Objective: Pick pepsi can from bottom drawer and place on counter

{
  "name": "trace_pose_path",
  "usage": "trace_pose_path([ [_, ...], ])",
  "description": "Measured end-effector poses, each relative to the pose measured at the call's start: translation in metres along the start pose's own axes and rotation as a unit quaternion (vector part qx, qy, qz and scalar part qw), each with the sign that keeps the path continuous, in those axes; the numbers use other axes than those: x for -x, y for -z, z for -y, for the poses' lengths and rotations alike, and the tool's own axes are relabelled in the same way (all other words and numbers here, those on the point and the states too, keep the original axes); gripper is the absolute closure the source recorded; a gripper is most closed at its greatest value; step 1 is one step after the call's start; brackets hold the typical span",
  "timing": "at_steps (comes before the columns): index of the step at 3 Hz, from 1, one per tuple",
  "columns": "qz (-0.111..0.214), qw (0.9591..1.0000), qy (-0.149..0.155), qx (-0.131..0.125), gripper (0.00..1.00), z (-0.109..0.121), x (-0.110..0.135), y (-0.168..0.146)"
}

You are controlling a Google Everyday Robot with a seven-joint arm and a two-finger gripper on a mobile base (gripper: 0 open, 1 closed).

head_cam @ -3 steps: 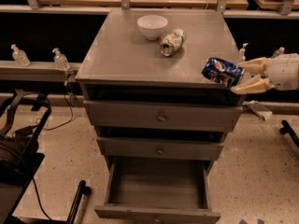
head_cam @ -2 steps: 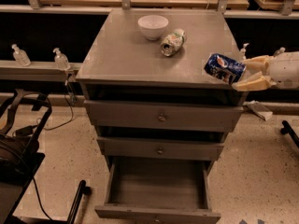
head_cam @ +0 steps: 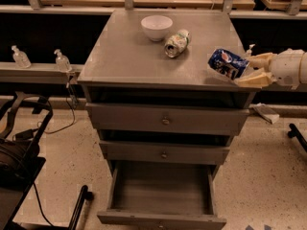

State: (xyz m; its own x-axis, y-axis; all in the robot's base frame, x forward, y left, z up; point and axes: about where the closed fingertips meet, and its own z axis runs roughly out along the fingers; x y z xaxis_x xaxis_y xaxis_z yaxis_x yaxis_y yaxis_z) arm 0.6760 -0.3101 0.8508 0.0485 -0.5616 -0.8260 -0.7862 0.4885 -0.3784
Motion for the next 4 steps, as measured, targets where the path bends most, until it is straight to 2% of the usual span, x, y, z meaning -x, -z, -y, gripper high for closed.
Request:
trace_pose_path([
  [1, -0.008, 0.9996, -0.019, -0.017, 0.86, 0.0074, -0.0059, -0.0111],
  [2, -0.006, 0.9997, -0.018, -0.015, 0.63, 0.0066, -0.0048, -0.0140],
  [3, -0.005, 0.9998, -0.018, -0.011, 0.33, 0.0048, -0.0042, -0.0182],
  [4, -0.004, 0.9998, -0.018, -0.009, 0.10, 0.0037, -0.0038, -0.0210],
])
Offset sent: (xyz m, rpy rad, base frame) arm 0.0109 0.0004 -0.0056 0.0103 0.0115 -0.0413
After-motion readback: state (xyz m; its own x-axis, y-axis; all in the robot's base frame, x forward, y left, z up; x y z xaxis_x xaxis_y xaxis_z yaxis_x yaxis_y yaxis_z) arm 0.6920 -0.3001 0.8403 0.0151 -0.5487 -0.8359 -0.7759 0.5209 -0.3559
